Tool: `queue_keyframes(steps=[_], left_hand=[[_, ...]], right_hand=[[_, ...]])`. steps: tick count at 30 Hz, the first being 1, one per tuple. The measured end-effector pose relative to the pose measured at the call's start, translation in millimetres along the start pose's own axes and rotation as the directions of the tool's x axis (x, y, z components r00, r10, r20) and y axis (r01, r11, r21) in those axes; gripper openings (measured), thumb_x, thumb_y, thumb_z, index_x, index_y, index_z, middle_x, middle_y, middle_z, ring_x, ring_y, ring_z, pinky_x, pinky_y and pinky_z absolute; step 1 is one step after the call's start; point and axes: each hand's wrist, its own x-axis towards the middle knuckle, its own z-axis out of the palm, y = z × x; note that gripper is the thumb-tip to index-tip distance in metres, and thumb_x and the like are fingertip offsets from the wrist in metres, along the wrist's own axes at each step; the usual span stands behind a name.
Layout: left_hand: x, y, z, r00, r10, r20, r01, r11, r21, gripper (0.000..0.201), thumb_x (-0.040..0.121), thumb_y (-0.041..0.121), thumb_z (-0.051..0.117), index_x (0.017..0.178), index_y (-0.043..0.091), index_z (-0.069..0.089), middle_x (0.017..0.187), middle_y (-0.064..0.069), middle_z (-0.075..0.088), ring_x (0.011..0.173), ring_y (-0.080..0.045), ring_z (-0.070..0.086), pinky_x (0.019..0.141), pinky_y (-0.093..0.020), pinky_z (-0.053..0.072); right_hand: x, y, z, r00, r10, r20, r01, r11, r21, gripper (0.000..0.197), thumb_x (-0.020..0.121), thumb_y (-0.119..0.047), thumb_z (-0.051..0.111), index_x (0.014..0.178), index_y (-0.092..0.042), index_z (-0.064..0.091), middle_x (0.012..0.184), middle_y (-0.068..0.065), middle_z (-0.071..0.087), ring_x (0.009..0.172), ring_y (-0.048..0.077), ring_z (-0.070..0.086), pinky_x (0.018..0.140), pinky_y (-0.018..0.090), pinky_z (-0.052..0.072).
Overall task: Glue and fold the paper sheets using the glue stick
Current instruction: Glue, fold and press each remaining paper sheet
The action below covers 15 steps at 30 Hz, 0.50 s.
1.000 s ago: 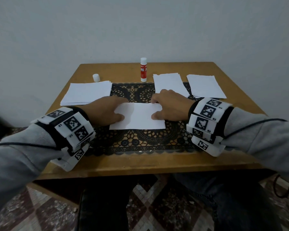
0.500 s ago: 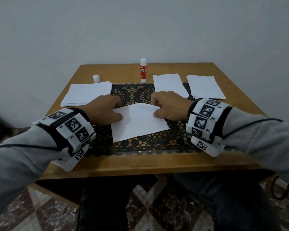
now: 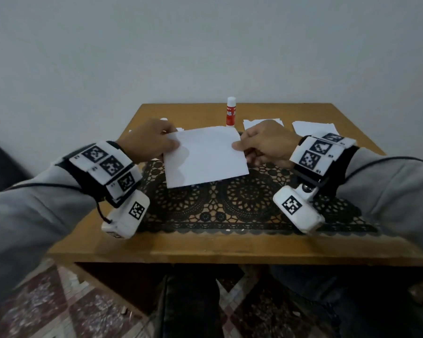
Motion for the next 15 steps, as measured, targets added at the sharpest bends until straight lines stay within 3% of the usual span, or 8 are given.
queue_keyframes(steps=[2, 4, 7, 9, 11, 13, 15], left_hand=[[5.0, -6.0, -11.1, 0.99, -0.099, -0.097, 0.081, 0.981, -0.176, 0.006, 0.091, 0.005, 0.057, 0.085, 0.005, 0.056, 0.088, -0.014, 0.06, 0.076, -0.027, 0.06, 0.071, -0.04, 0.055], [9.5, -13.9, -19.1, 0.967, -0.237, -0.09, 0.203, 0.937, -0.284, 0.004, 0.092, 0.004, 0.056, 0.089, 0.007, 0.055, 0.088, -0.013, 0.059, 0.07, -0.025, 0.058, 0.068, -0.037, 0.053], [15.5, -28.2, -30.3, 0.928, -0.366, -0.073, 0.341, 0.91, -0.237, 0.021, 0.085, -0.007, 0.059, 0.093, 0.012, 0.053, 0.082, -0.011, 0.054, 0.069, -0.024, 0.053, 0.064, -0.035, 0.052], [20.7, -38.4, -38.3, 0.902, -0.399, -0.166, 0.365, 0.909, -0.204, 0.038, 0.081, -0.01, 0.064, 0.107, 0.013, 0.05, 0.089, -0.012, 0.053, 0.075, -0.026, 0.057, 0.069, -0.039, 0.056], [25.7, -47.4, -46.1, 0.883, -0.394, -0.254, 0.357, 0.916, -0.181, 0.045, 0.077, -0.01, 0.067, 0.111, 0.013, 0.048, 0.095, -0.011, 0.052, 0.078, -0.029, 0.06, 0.075, -0.045, 0.057], [31.5, -53.5, -51.7, 0.88, -0.364, -0.306, 0.352, 0.931, -0.097, 0.038, 0.076, -0.008, 0.068, 0.105, 0.012, 0.054, 0.093, -0.01, 0.055, 0.072, -0.026, 0.06, 0.072, -0.041, 0.058], [37.1, -58.1, -54.6, 0.897, -0.338, -0.286, 0.357, 0.934, 0.017, 0.021, 0.08, -0.006, 0.065, 0.094, 0.009, 0.064, 0.095, -0.011, 0.06, 0.069, -0.022, 0.059, 0.063, -0.031, 0.057]], right_hand=[[10.7, -8.4, 10.2, 1.0, 0.024, -0.018, -0.024, 0.999, 0.034, 0.014, 0.086, -0.014, 0.071, 0.086, -0.005, 0.06, 0.073, 0.01, 0.059, 0.053, 0.015, 0.057, 0.044, 0.024, 0.044], [24.8, -16.7, 23.2, 0.998, 0.037, -0.046, -0.035, 0.998, 0.049, 0.014, 0.088, -0.013, 0.069, 0.091, -0.005, 0.058, 0.07, 0.009, 0.058, 0.052, 0.016, 0.055, 0.044, 0.025, 0.043], [49.4, -29.5, 44.2, 0.997, 0.056, -0.045, -0.055, 0.998, 0.03, 0.015, 0.092, -0.015, 0.064, 0.086, -0.005, 0.054, 0.065, 0.009, 0.055, 0.054, 0.018, 0.052, 0.048, 0.027, 0.042], [65.8, -38.4, 57.1, 0.996, 0.081, -0.033, -0.08, 0.996, 0.026, 0.013, 0.094, -0.014, 0.061, 0.091, -0.003, 0.054, 0.066, 0.008, 0.054, 0.054, 0.017, 0.052, 0.05, 0.028, 0.043], [81.4, -44.9, 67.8, 0.995, 0.094, -0.025, -0.093, 0.996, 0.01, 0.008, 0.095, -0.011, 0.059, 0.092, -0.005, 0.055, 0.067, 0.007, 0.055, 0.054, 0.015, 0.054, 0.048, 0.027, 0.044], [97.0, -50.0, 76.5, 0.997, 0.076, -0.015, -0.076, 0.996, -0.044, 0.014, 0.094, -0.011, 0.058, 0.081, -0.013, 0.052, 0.07, 0.005, 0.058, 0.054, 0.013, 0.057, 0.043, 0.023, 0.046], [108.2, -52.8, 83.6, 0.995, 0.094, -0.022, -0.095, 0.991, -0.092, 0.019, 0.094, -0.011, 0.056, 0.077, -0.014, 0.049, 0.07, 0.005, 0.058, 0.053, 0.013, 0.058, 0.037, 0.018, 0.044]])
